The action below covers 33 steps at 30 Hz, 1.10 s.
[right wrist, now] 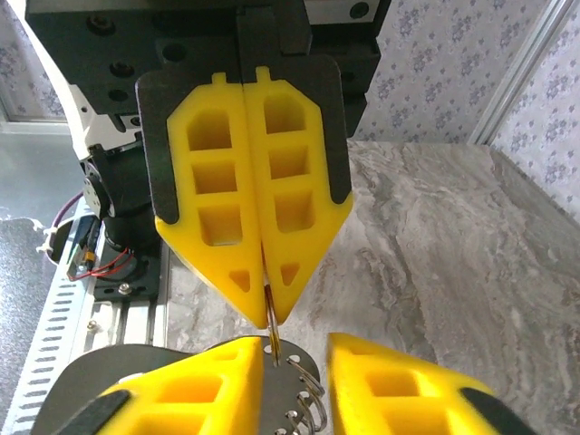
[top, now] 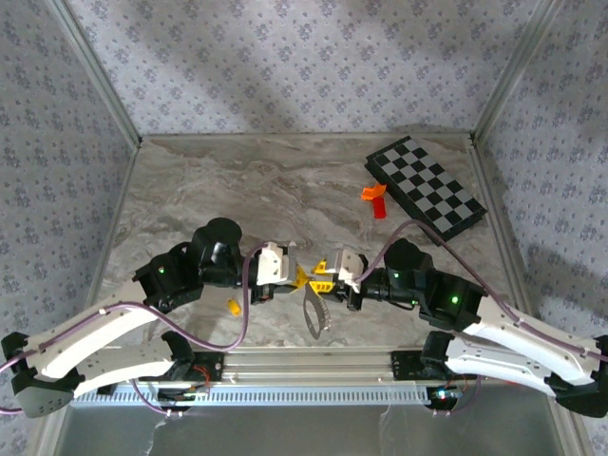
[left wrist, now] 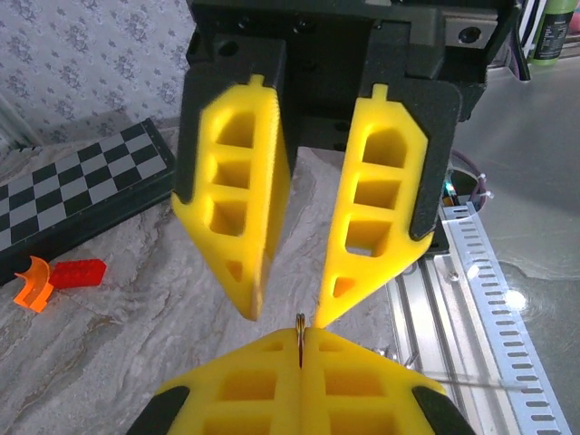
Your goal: Put the keys on the keyring
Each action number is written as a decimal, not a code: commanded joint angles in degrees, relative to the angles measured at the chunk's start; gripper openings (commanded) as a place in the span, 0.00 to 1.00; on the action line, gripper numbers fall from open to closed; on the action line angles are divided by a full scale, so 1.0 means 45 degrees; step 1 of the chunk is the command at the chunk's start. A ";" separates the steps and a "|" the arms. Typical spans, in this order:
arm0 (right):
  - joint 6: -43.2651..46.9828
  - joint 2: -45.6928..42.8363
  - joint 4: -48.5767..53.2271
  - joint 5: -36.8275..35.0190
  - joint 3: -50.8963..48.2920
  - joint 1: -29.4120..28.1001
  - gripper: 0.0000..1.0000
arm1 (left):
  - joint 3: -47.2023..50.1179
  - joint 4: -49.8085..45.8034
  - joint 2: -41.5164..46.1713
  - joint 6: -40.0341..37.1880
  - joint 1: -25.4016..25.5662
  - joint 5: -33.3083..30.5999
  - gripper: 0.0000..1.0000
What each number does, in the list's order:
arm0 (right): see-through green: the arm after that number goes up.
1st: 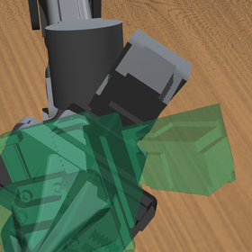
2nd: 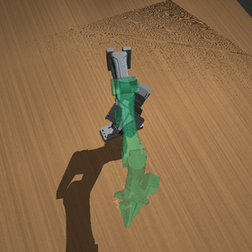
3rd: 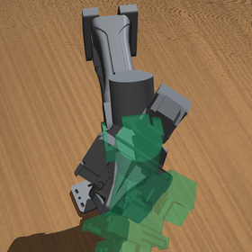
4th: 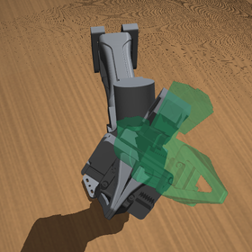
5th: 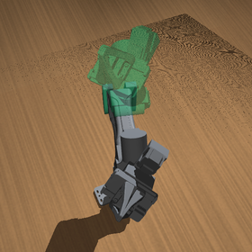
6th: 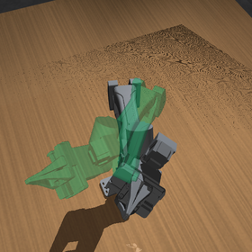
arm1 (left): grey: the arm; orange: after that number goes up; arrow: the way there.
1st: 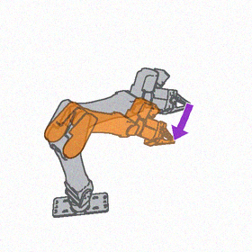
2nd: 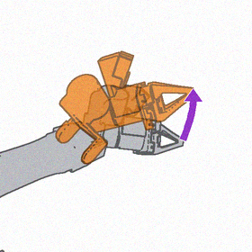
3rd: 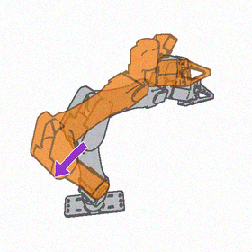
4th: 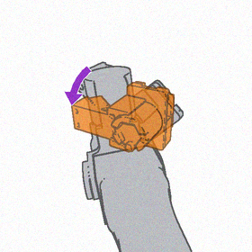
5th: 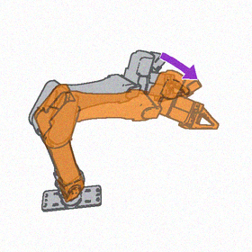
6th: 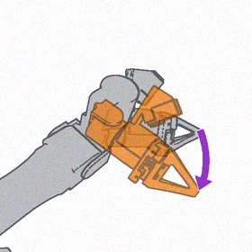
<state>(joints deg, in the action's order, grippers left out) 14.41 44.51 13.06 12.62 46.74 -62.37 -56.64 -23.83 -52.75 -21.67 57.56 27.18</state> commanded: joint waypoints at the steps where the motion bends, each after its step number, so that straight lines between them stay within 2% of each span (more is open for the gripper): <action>1: 0.0074 0.0074 -0.0193 -0.0189 0.0121 -0.0105 0.23 | -0.0410 0.0464 -0.0084 -0.0321 0.0119 0.0015 0.00; 8: 0.0078 0.0108 -0.0275 -0.0165 0.0076 -0.0164 0.14 | -0.0417 0.0490 -0.0170 -0.0321 0.0169 -0.0023 0.00; 13: 0.0088 0.0183 -0.0254 -0.0210 0.0062 -0.0203 0.12 | -0.0421 0.0515 -0.0192 -0.0336 0.0182 -0.0032 0.00; 15: 0.0078 0.0201 -0.0252 -0.0245 0.0065 -0.0203 0.09 | -0.0421 0.0530 -0.0201 -0.0326 0.0197 -0.0034 0.00; 17: 0.0097 0.0246 -0.0206 -0.0337 0.0100 -0.0222 0.00 | -0.0421 0.0538 -0.0194 -0.0328 0.0197 -0.0024 0.00; 23: 0.0020 0.0165 -0.0245 -0.0607 0.0130 -0.0252 0.00 | -0.0201 0.0872 -0.0065 -0.0219 0.0197 0.0159 0.01; 26: -0.0096 -0.0109 -0.0438 -0.0603 0.0046 -0.0242 0.00 | 0.0275 0.1473 0.0222 -0.0030 0.0197 0.0196 0.18; 28: -0.0241 -0.0349 -0.0622 -0.0382 -0.0027 -0.0242 0.00 | 0.0517 0.1766 0.0325 0.0134 0.0197 0.0154 0.22; 31: -0.0500 -0.0727 -0.0924 -0.0003 -0.0179 -0.0203 0.00 | 0.0891 0.2322 0.0522 0.0514 0.0197 -0.0022 0.35; 33: -0.0687 -0.0985 -0.1108 0.0315 -0.0313 -0.0141 0.00 | 0.1319 0.2874 0.0833 0.0848 0.0197 -0.0329 0.37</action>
<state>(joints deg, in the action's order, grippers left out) 13.34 42.15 11.75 11.79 46.15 -63.16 -52.25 -16.32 -51.05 -20.05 58.13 26.09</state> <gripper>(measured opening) 0.052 0.368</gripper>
